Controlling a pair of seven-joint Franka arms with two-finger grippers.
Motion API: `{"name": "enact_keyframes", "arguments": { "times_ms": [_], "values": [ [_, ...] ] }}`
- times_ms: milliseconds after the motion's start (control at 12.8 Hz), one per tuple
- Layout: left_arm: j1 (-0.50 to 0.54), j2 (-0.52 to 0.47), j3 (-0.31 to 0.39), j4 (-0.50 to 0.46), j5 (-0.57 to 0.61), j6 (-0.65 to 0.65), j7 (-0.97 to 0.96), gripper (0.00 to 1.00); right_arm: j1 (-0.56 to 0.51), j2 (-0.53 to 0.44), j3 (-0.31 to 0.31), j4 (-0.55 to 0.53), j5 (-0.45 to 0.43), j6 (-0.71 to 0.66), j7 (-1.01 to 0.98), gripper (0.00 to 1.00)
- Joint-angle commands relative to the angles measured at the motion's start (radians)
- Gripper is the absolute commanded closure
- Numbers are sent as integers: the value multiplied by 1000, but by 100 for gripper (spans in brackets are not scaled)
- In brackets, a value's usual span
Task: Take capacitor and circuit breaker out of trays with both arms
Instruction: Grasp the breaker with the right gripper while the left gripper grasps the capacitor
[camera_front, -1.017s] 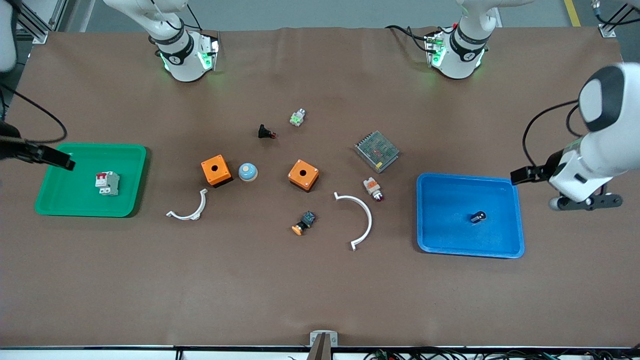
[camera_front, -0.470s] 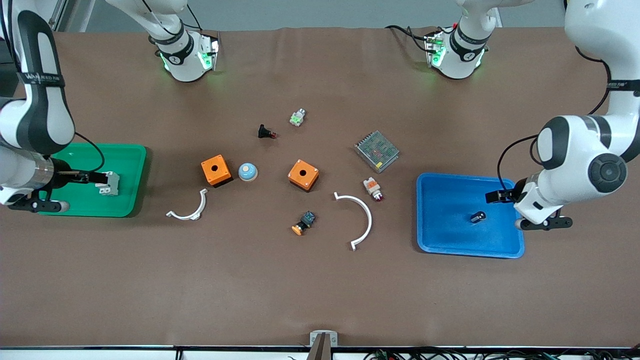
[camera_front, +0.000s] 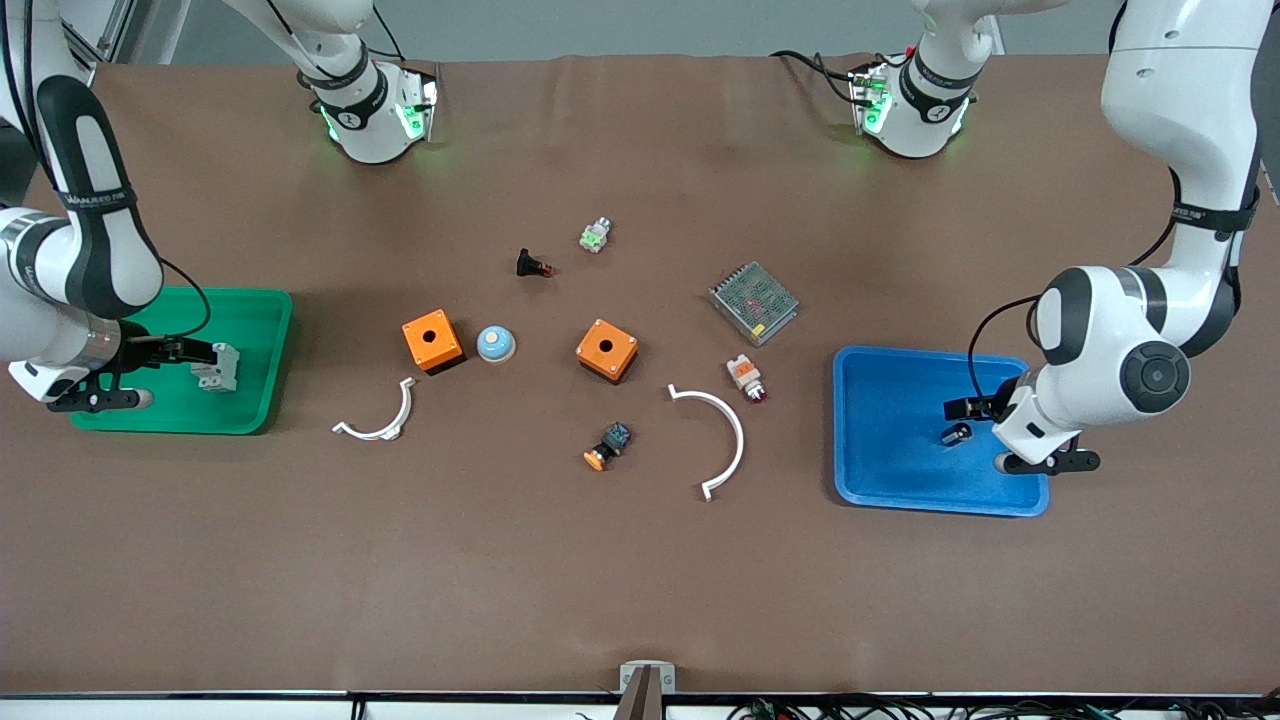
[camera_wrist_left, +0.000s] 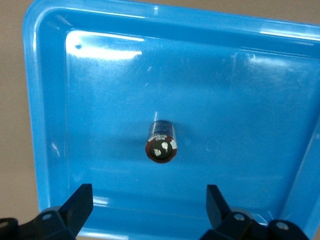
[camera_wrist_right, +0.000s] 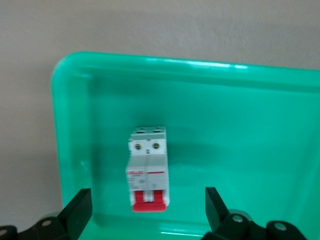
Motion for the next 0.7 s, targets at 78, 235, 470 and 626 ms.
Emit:
{"name": "enact_keyframes", "arguments": {
  "times_ms": [78,235,470,626],
  "values": [
    [2,33,2,11,0,57,-2,0,-23,22,17,-97,-22,172,-9,14],
    [3,54,2,23,0,72,-2,0,-19,25,18,-96,-22,168,-6,51],
    [-1,68,2,29,-4,88,-5,0,-16,20,21,-92,-17,165,5,86],
    [-1,79,2,32,-3,88,-5,0,-8,10,32,-47,-8,86,6,91]
  ]
}}
